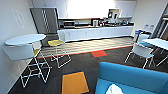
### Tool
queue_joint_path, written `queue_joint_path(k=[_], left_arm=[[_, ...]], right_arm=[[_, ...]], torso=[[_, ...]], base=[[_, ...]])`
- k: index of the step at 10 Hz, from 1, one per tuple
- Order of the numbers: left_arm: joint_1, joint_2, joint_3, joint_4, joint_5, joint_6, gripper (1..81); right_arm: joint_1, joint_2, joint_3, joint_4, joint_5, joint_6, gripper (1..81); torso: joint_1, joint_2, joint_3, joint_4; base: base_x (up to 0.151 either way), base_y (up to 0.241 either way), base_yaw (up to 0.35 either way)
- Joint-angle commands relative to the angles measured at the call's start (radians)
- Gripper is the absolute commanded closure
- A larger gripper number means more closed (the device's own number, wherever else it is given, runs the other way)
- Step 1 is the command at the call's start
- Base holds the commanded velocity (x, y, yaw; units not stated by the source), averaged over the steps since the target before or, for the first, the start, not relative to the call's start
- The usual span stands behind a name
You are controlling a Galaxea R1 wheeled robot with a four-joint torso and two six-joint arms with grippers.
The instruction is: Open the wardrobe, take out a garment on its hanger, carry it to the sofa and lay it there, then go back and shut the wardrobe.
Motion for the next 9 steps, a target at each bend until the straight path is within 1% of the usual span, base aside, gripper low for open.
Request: queue_joint_path(k=[1, 3, 6, 9], left_arm=[[-0.042, -0.006, 0.01, 0.008, 0.038, 0.006, 1.0], [-0.042, 0.0, 0.004, 0.008, 0.038, 0.012, 1.0], [-0.039, 0.051, -0.074, 0.008, 0.038, 0.035, 1.0], [-0.039, 0.058, -0.076, 0.01, 0.04, 0.039, 1.0]], right_arm=[[0.031, 0.008, 0.002, 0.001, -0.058, -0.002, 1.0], [0.03, 0.006, 0.002, 0.001, -0.058, -0.002, 1.0], [0.028, 0.004, -0.002, 0.003, -0.058, -0.002, 1.0], [0.03, 0.004, -0.002, 0.003, -0.058, -0.002, 1.0]], torso=[[0.0, 0.0, 0.0, 0.0], [0.0, 0.0, 0.0, 0.0], [0.0, 0.0, 0.0, 0.0], [0.0, 0.0, 0.0, 0.0]], base=[[0.0, 0.0, 0.28], [0.0, 0.0, 0.282], [0.0, 0.0, 0.291], [0.0, 0.0, 0.294]])
